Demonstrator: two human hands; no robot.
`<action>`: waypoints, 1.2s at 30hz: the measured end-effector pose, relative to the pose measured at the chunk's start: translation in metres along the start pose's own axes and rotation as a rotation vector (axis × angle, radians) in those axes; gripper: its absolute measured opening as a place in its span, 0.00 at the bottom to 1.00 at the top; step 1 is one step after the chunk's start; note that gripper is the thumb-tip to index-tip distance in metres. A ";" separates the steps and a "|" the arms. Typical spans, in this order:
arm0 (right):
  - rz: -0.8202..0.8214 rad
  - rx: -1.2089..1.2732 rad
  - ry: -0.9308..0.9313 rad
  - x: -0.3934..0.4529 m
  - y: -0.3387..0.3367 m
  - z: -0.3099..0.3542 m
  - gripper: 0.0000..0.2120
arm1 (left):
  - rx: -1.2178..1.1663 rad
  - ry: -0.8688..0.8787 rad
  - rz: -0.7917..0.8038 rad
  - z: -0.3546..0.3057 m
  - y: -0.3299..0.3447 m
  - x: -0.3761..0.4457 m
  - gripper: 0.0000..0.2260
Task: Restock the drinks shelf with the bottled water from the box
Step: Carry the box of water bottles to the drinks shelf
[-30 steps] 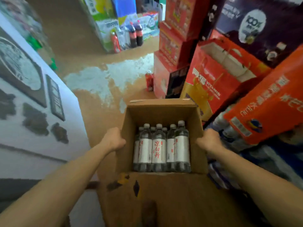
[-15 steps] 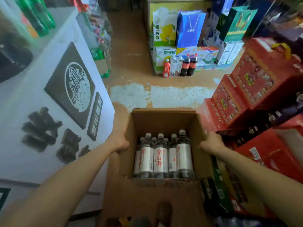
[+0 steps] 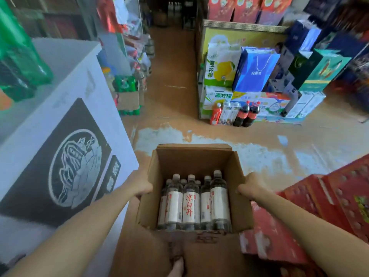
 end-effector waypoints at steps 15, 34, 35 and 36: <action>-0.012 0.048 -0.002 0.288 -0.068 0.190 0.13 | 0.107 0.022 0.004 -0.134 -0.145 0.308 0.14; 0.058 -0.249 -0.099 0.698 -0.093 0.528 0.11 | 0.117 -0.064 0.008 -0.229 -0.367 0.741 0.11; 0.060 -0.247 -0.106 0.720 -0.097 0.551 0.12 | 0.134 -0.061 0.011 -0.234 -0.384 0.766 0.10; 0.069 -0.265 -0.115 0.733 -0.098 0.568 0.14 | 0.153 -0.055 0.016 -0.237 -0.396 0.783 0.09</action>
Point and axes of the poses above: each hand's wrist, its own x-axis towards the middle knuckle, its own y-axis out of the palm, z = x × y, the point moved 3 cm from there along x, towards the middle knuckle, and after that the axes turned 4 degrees about -z, right-handed, at the moved point
